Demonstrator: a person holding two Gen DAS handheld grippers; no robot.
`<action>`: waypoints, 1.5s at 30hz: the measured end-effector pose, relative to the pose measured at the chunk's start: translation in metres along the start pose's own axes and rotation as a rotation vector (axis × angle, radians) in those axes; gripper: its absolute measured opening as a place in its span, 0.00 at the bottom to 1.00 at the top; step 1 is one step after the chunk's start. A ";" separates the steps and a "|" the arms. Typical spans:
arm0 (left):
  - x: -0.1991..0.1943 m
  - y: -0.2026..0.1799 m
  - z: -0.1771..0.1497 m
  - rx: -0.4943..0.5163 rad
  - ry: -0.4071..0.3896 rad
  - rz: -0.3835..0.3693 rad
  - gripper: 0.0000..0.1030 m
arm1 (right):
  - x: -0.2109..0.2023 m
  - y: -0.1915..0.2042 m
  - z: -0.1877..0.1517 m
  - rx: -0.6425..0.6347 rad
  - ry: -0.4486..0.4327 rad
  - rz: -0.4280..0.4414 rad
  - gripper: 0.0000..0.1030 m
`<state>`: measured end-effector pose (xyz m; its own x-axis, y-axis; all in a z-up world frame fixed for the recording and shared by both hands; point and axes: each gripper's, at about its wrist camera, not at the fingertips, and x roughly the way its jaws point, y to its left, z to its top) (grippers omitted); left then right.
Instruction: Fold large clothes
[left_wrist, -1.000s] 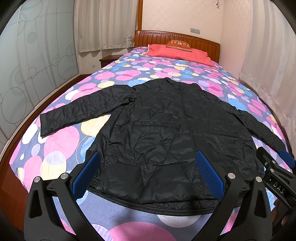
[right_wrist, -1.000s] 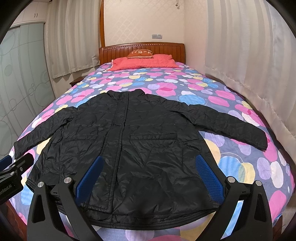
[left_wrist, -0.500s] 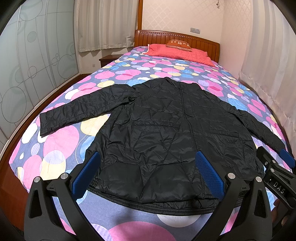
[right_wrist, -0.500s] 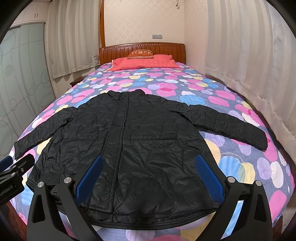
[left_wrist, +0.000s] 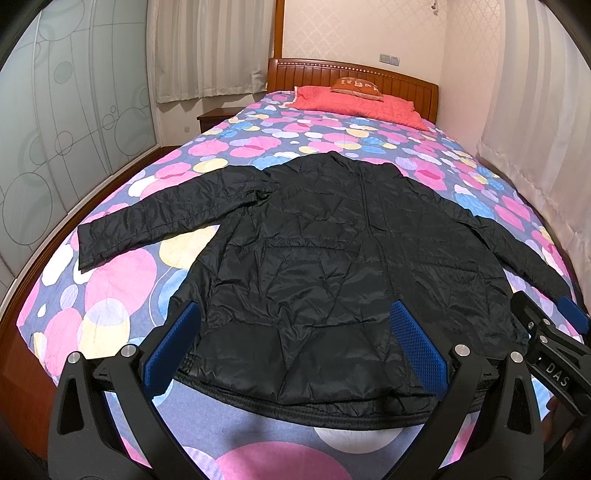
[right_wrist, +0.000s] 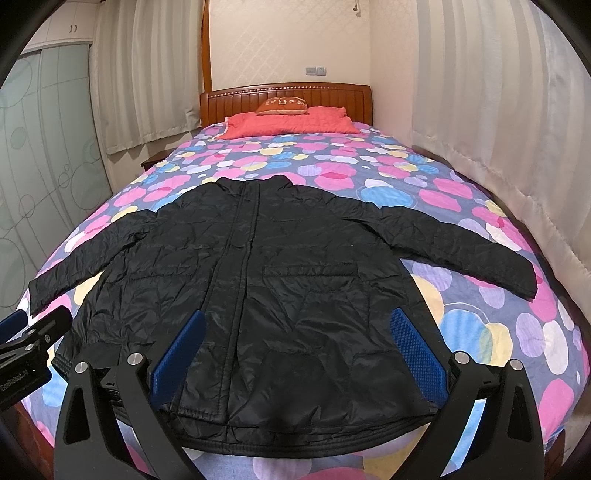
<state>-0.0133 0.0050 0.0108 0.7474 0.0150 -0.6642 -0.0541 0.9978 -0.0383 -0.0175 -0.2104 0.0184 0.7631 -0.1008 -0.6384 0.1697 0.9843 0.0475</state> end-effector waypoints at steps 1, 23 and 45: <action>0.000 0.000 0.000 0.001 0.000 -0.001 0.98 | 0.000 0.000 0.000 0.000 0.002 0.000 0.96; 0.143 0.122 0.016 -0.356 0.209 0.040 0.84 | 0.114 -0.174 -0.007 0.451 0.162 -0.055 0.55; 0.161 0.226 -0.014 -0.635 0.234 0.261 0.94 | 0.173 -0.386 -0.033 1.065 -0.136 -0.112 0.71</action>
<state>0.0856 0.2323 -0.1152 0.5004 0.1627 -0.8504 -0.6384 0.7328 -0.2355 0.0280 -0.6029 -0.1360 0.7616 -0.2622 -0.5926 0.6475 0.3432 0.6804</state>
